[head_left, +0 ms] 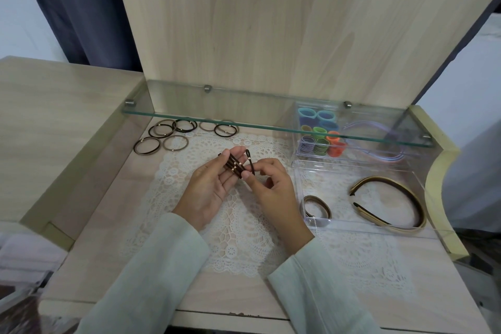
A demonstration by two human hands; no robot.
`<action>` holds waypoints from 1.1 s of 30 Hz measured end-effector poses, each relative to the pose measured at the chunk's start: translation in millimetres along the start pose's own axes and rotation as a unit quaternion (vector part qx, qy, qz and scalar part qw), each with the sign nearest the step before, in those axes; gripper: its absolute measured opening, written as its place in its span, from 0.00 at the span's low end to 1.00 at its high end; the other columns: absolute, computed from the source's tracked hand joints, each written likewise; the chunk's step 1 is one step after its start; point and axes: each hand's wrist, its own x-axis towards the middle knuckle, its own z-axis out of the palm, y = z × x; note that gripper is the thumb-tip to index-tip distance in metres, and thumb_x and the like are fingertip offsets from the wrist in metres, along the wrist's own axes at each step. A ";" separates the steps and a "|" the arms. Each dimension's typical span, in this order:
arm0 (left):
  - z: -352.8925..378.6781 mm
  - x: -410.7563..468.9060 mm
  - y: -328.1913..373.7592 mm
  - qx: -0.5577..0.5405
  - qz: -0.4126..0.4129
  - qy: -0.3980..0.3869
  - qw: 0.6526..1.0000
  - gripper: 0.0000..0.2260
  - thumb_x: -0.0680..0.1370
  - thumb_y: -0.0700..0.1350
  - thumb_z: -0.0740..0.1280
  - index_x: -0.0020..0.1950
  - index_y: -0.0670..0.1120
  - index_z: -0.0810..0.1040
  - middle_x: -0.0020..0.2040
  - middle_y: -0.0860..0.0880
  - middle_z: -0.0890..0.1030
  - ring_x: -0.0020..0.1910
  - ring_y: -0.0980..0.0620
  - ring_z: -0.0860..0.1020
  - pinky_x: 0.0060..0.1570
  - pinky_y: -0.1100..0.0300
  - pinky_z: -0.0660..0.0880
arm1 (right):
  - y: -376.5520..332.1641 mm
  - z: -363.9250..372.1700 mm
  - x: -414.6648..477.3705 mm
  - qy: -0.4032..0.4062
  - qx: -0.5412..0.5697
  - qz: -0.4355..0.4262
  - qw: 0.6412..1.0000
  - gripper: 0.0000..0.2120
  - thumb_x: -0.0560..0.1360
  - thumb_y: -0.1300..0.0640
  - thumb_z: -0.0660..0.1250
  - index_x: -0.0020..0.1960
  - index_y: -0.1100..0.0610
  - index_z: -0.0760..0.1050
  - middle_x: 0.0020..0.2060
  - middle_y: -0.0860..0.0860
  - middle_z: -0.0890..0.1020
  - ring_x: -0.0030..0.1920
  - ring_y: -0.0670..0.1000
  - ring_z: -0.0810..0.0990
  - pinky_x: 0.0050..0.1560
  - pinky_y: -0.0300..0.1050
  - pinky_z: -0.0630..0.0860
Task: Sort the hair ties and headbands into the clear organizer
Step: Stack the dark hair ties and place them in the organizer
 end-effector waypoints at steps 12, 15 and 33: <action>-1.4 -0.3 1.6 -0.024 -0.007 0.001 1.000 0.14 0.76 0.45 0.64 0.58 0.40 0.80 0.59 0.44 0.83 0.59 0.52 0.81 0.52 0.61 0.80 | 2.3 0.6 1.1 0.003 -0.026 -0.001 1.000 0.09 0.73 0.58 0.73 0.44 0.43 0.80 0.43 0.43 0.75 0.43 0.47 0.70 0.42 0.39 0.65; -1.1 -0.2 1.1 -0.018 -0.003 0.005 1.000 0.13 0.77 0.44 0.64 0.58 0.40 0.80 0.59 0.44 0.83 0.59 0.52 0.81 0.54 0.60 0.80 | 1.5 -0.3 0.5 0.000 -0.027 -0.001 1.000 0.07 0.73 0.57 0.73 0.45 0.45 0.81 0.44 0.44 0.75 0.43 0.46 0.70 0.42 0.38 0.65; -2.8 0.2 -2.4 0.007 0.008 0.001 1.000 0.15 0.75 0.45 0.66 0.58 0.40 0.80 0.58 0.46 0.83 0.59 0.52 0.81 0.58 0.59 0.78 | 0.5 -0.4 -0.2 0.013 -0.024 -0.010 1.000 0.07 0.73 0.58 0.73 0.45 0.45 0.81 0.43 0.43 0.75 0.45 0.48 0.72 0.42 0.41 0.67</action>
